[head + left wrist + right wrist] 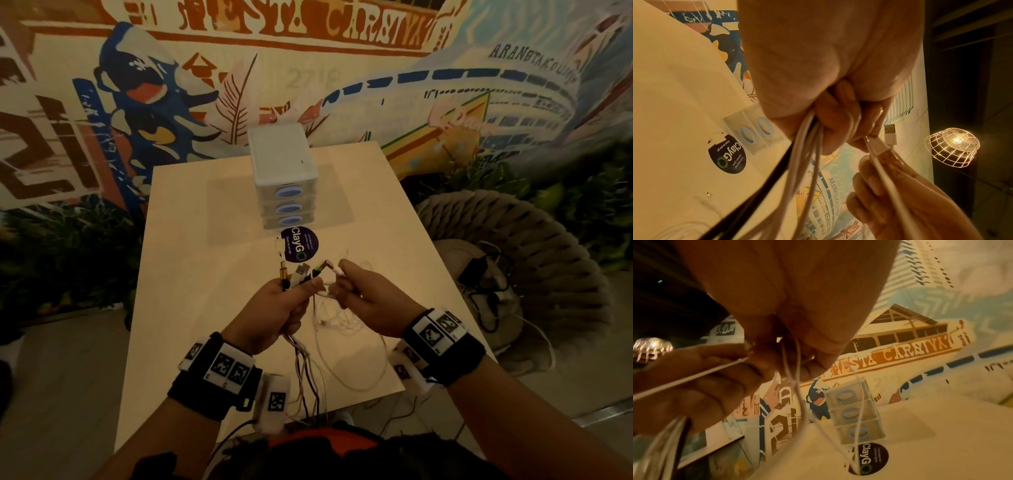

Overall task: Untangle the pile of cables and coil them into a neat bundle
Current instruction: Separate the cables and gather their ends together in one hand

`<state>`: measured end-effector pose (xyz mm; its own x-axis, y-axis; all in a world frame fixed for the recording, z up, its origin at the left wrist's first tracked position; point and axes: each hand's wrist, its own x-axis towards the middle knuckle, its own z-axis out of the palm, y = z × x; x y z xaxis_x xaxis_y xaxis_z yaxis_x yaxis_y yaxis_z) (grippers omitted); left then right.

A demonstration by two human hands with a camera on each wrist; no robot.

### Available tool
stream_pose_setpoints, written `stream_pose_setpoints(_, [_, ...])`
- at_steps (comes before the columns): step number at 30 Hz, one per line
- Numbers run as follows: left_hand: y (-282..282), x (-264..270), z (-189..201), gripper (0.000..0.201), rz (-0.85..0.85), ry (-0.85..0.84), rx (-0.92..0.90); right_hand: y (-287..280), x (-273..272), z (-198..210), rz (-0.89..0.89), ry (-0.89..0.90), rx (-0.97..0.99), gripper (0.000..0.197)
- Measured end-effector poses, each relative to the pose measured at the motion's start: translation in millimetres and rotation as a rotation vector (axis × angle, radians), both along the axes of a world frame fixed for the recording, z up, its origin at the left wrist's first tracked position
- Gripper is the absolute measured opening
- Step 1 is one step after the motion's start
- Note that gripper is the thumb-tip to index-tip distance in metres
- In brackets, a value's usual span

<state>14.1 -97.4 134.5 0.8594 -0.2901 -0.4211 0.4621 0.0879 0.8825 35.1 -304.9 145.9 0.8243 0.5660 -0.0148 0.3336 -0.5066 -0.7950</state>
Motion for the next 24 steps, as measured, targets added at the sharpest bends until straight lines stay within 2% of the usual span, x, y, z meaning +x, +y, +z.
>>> stream_pose_setpoints(4, [0, 1, 4, 0.020, -0.029, 0.016, -0.026, -9, 4, -2, -0.125, 0.008, 0.157, 0.033])
stream_pose_setpoints(8, [-2, 1, 6, 0.029, -0.100, 0.000, -0.040, -14, 9, 1, -0.215, 0.037, 0.289, 0.035])
stream_pose_setpoints(11, [-3, 0, 5, 0.007, -0.141, -0.018, -0.049, -17, 10, 2, -0.269, 0.034, 0.356, 0.036])
stream_pose_setpoints(13, [-2, -1, 2, 0.005, -0.158, -0.053, -0.043, -21, 11, 0, -0.300, 0.015, 0.339, 0.038])
stream_pose_setpoints(16, [0, -2, -2, 0.023, -0.145, -0.074, -0.025, -25, 12, 2, -0.367, -0.018, 0.351, 0.040])
stream_pose_setpoints(20, [3, 0, -3, 0.025, -0.140, -0.065, -0.007, -35, 19, 0, -0.529, -0.031, 0.474, 0.035])
stream_pose_setpoints(22, [4, 1, -4, 0.024, -0.125, -0.082, -0.001, -42, 22, -1, -0.573, -0.048, 0.431, 0.035])
stream_pose_setpoints(24, [6, 1, -6, 0.030, -0.119, -0.133, 0.009, -48, 25, -2, -0.535, -0.072, 0.231, 0.037])
